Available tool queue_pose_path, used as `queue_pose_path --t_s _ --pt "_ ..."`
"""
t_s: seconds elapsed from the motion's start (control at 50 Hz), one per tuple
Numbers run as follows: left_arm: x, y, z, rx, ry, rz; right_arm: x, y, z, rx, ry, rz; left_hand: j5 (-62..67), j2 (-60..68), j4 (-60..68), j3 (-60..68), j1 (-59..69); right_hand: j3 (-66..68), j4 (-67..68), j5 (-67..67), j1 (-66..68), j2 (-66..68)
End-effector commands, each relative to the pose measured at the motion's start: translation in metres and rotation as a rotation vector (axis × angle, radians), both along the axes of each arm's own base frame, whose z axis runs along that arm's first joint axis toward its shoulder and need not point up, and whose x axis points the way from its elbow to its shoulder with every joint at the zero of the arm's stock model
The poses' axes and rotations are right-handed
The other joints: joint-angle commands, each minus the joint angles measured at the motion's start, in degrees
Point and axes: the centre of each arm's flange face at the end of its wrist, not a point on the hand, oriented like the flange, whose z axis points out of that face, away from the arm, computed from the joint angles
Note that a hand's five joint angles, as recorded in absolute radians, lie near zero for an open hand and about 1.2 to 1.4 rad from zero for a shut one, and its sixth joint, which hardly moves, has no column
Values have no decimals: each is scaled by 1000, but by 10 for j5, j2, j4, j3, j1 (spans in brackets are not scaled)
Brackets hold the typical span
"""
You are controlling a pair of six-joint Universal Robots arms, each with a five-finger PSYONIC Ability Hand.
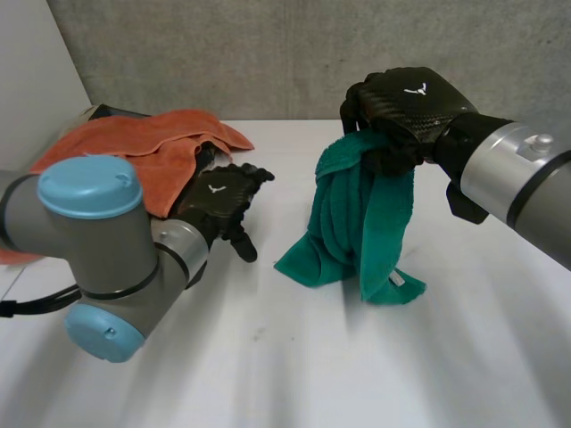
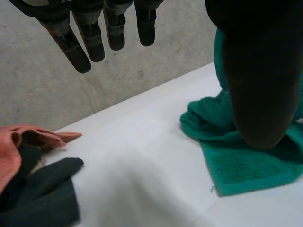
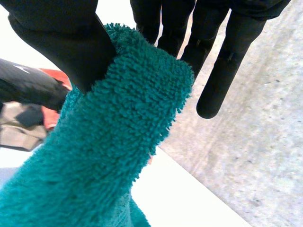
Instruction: Fold the laundry.
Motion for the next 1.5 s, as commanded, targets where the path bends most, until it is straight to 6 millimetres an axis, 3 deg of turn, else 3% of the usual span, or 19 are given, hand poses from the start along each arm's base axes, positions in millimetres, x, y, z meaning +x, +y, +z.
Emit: queue_pose_path --t_s 0.02,0.18,0.38,0.46,0.48,0.5,0.54,0.62,0.7,0.8,0.86,0.94,1.04,1.1,1.16,1.24,1.32,1.4,1.5 --pt "-18 3 -19 55 3 -81 -3 22 14 -8 -43 71 -24 -13 -14 -19 -15 120 116 149 180 131" --pt "-42 9 -34 103 -3 -141 -6 39 34 -7 -109 107 -24 -13 -14 -19 -15 120 116 149 180 131" --pt "-49 14 -41 173 -1 -147 -10 55 42 39 -137 167 -19 -8 -9 -14 -10 120 116 149 180 131" --pt "-52 25 -42 221 24 -179 -11 53 42 47 -153 162 327 337 337 332 336 120 116 149 180 131" --pt "-53 30 -42 247 42 -193 -13 47 40 45 -155 145 551 562 561 556 560 120 116 149 180 131" --pt "-53 32 -41 259 53 -198 -14 43 38 49 -154 134 655 665 665 660 664 120 116 149 180 131" --pt "-53 36 -38 269 71 -202 -15 34 34 57 -152 109 676 687 686 681 685 120 116 149 180 131" --pt "-47 36 -24 266 108 -167 -20 9 18 89 -132 30 676 687 686 681 685 120 116 149 180 131" --pt "-28 21 0 177 117 -64 -23 -14 -4 111 -71 -42 676 687 686 681 685 120 116 149 180 131" --pt "-6 -8 27 -69 14 74 -22 -39 -38 100 77 -91 676 687 686 681 685 120 116 149 180 131" --pt "-5 -19 43 -195 -39 95 -20 -52 -44 64 118 -121 676 687 686 681 685 120 116 149 180 131" --pt "-15 -36 80 -426 -85 109 -13 -81 -33 -35 109 -237 676 687 686 681 685 120 116 149 180 131" --pt "-20 -42 137 -631 -22 188 -3 -104 6 -237 -11 -377 676 687 686 681 685 120 116 149 180 131" --pt "-21 -34 146 -648 -3 211 1 -103 16 -297 -62 -391 676 687 686 681 685 120 116 149 180 131" --pt "-18 -23 134 -607 -22 240 2 -95 23 -342 -109 -381 676 687 686 681 685 120 116 149 180 131" --pt "-11 -7 105 -561 -60 258 -3 -85 6 -323 -112 -366 676 687 686 681 685 120 116 149 180 131" --pt "-8 8 56 -494 -119 207 -7 -76 -37 -226 -37 -321 676 687 686 681 685 120 116 149 180 131" --pt "-2 25 -11 -365 -225 138 -10 -54 -113 -13 131 -220 676 687 686 681 685 120 116 149 180 131" --pt "7 45 -55 -207 -333 104 -16 -39 -167 82 312 -151 676 687 686 681 685 115 111 144 175 126"
